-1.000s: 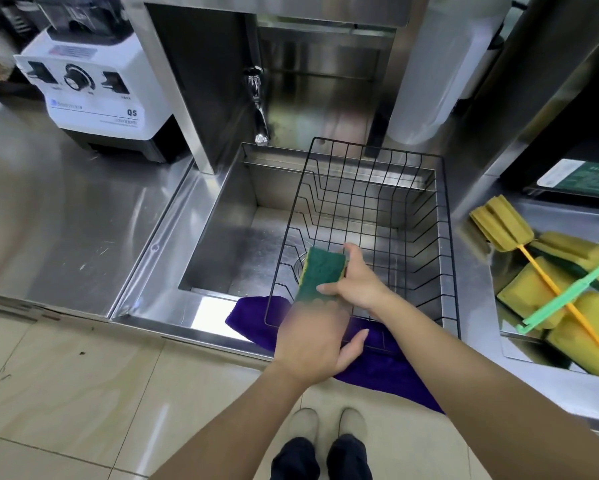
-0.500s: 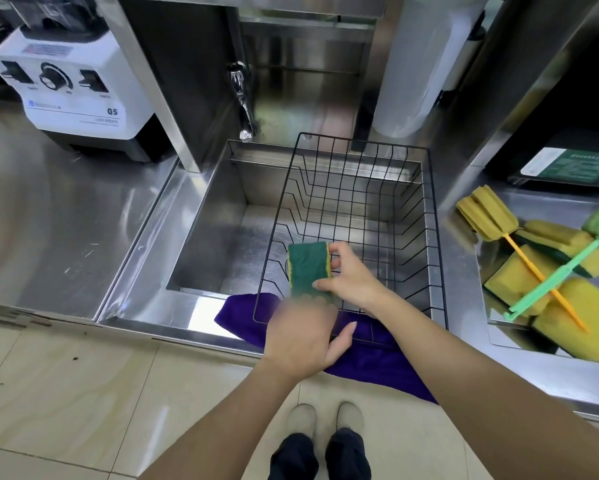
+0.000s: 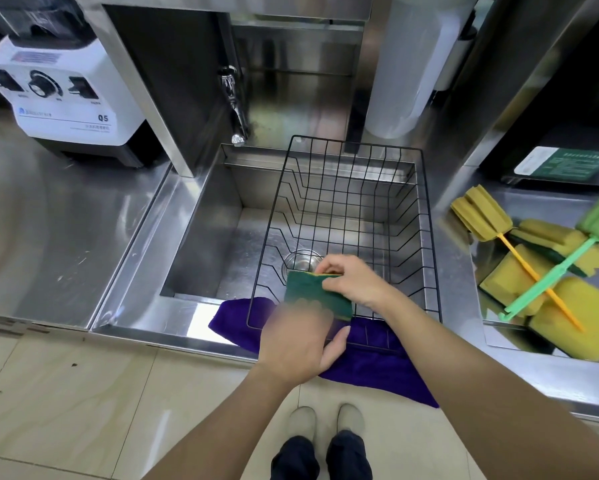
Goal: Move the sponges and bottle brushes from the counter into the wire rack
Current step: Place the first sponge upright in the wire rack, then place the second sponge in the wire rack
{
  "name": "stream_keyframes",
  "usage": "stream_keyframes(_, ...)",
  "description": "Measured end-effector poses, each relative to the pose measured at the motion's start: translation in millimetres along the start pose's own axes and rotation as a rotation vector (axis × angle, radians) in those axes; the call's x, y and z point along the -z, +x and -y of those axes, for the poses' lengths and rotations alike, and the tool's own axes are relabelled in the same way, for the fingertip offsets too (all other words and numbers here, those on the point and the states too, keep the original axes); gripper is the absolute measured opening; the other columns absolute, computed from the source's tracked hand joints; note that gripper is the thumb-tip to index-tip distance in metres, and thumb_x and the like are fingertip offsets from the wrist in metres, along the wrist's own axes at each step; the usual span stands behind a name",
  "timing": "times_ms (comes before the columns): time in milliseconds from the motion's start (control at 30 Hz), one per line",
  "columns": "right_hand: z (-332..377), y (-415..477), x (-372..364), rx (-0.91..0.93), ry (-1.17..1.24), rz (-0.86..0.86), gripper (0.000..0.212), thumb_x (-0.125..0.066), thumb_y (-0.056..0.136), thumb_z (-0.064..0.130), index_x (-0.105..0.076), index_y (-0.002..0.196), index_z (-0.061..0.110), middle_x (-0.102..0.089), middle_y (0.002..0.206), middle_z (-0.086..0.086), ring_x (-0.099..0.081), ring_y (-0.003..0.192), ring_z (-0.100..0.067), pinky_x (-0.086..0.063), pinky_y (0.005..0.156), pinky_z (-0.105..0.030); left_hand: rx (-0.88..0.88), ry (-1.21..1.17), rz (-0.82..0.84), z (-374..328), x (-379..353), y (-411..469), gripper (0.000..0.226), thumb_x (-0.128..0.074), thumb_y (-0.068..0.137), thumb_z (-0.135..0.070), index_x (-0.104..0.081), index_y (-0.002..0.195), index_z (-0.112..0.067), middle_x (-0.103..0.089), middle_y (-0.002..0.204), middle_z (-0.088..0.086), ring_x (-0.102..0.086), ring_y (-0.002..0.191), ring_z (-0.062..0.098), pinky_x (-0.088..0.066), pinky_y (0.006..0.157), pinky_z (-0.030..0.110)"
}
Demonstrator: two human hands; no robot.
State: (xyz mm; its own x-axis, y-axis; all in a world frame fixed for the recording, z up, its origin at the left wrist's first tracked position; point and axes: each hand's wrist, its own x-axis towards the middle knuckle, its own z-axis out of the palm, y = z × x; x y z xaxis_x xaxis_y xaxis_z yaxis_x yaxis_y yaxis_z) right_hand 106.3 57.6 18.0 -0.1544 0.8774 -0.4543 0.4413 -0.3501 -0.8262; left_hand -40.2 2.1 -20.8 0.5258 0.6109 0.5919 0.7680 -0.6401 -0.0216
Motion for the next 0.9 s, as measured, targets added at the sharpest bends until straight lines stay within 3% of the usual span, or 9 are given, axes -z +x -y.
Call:
stream_keyframes(67, -3.3, 0.4, 3.9, -0.009, 0.053, 0.011, 0.021, -0.053, 0.086, -0.006, -0.063, 0.103, 0.000, -0.061, 0.097, -0.006, -0.055, 0.082, -0.011, -0.047, 0.062, -0.013, -0.001, 0.005, 0.009, -0.2, 0.4, 0.4, 0.045, -0.038, 0.097, -0.042, -0.052, 0.065, -0.014, -0.049, 0.063, 0.001, -0.045, 0.060, 0.020, -0.031, 0.056, 0.031)
stream_keyframes(133, -5.4, -0.1, 6.9, -0.008, 0.048, 0.023, 0.022, -0.056, 0.087, -0.003, -0.063, 0.108, 0.000, -0.061, 0.098, -0.005, -0.056, 0.084, -0.010, -0.047, 0.061, -0.008, 0.000, 0.002, 0.021, -0.2, 0.3, -0.1, 0.045, -0.038, 0.097, -0.042, -0.053, 0.065, -0.014, -0.050, 0.063, 0.001, -0.046, 0.060, 0.020, -0.031, 0.056, 0.031)
stream_keyframes(267, -6.7, -1.7, 8.2, -0.008, -0.112, -0.003, 0.029, -0.058, 0.090, 0.013, -0.063, 0.118, 0.013, -0.063, 0.113, -0.004, -0.054, 0.098, -0.012, -0.044, 0.071, -0.017, 0.003, 0.001, 0.050, 0.2, 1.5, 0.3, 0.047, -0.036, 0.098, -0.042, -0.054, 0.065, -0.014, -0.050, 0.062, 0.001, -0.048, 0.058, 0.020, -0.034, 0.054, 0.032)
stream_keyframes(400, -3.8, -13.1, 16.1, 0.052, -0.428, -0.066, 0.048, -0.057, 0.090, 0.031, -0.046, 0.136, 0.018, -0.055, 0.131, -0.007, -0.052, 0.115, -0.019, -0.043, 0.094, -0.031, 0.005, 0.002, 0.089, 0.9, 2.9, 1.3, 0.049, -0.034, 0.099, -0.042, -0.054, 0.065, -0.014, -0.050, 0.062, 0.001, -0.048, 0.058, 0.021, -0.033, 0.055, 0.033)
stream_keyframes(500, -3.1, -26.4, 30.5, 0.094, -0.398, -0.155, 0.049, -0.056, 0.091, 0.032, -0.045, 0.136, 0.015, -0.055, 0.131, -0.008, -0.052, 0.108, -0.016, -0.043, 0.094, -0.031, -0.034, -0.029, 0.104, -3.2, 4.4, 3.8, 0.048, -0.035, 0.099, -0.041, -0.056, 0.068, -0.012, -0.053, 0.067, 0.003, -0.050, 0.062, 0.023, -0.036, 0.062, 0.035)
stream_keyframes(667, -15.5, -50.6, 69.8, 0.103, -0.412, -0.374, 0.045, -0.054, 0.092, 0.031, -0.047, 0.133, 0.014, -0.057, 0.125, -0.007, -0.056, 0.109, -0.020, -0.043, 0.089, -0.028, -0.148, -0.118, 0.204, -46.9, 1.2, 20.8, 0.046, -0.038, 0.097, -0.045, -0.062, 0.080, -0.010, -0.058, 0.080, 0.006, -0.053, 0.074, 0.026, -0.037, 0.076, 0.038)
stream_keyframes(800, -29.5, -82.2, 102.1, 0.118, -0.442, -0.703, 0.038, -0.053, 0.092, 0.025, -0.054, 0.127, 0.008, -0.060, 0.124, -0.011, -0.055, 0.115, -0.025, -0.040, 0.098, -0.034, -0.221, -0.154, 0.389, -86.4, -5.2, 39.4, 0.047, -0.039, 0.093, -0.051, -0.063, 0.082, -0.011, -0.059, 0.078, 0.004, -0.054, 0.071, 0.024, -0.041, 0.069, 0.037)
stream_keyframes(900, -45.5, -103.6, 120.4, 0.136, -0.373, -0.938, 0.031, -0.054, 0.090, 0.018, -0.060, 0.116, 0.001, -0.063, 0.114, -0.017, -0.058, 0.108, -0.031, -0.042, 0.094, -0.038, -0.177, -0.091, 0.524, -106.9, -6.1, 50.9, 0.050, -0.033, 0.091, -0.053, -0.061, 0.080, -0.013, -0.058, 0.076, 0.002, -0.057, 0.067, 0.023, -0.044, 0.059, 0.035)
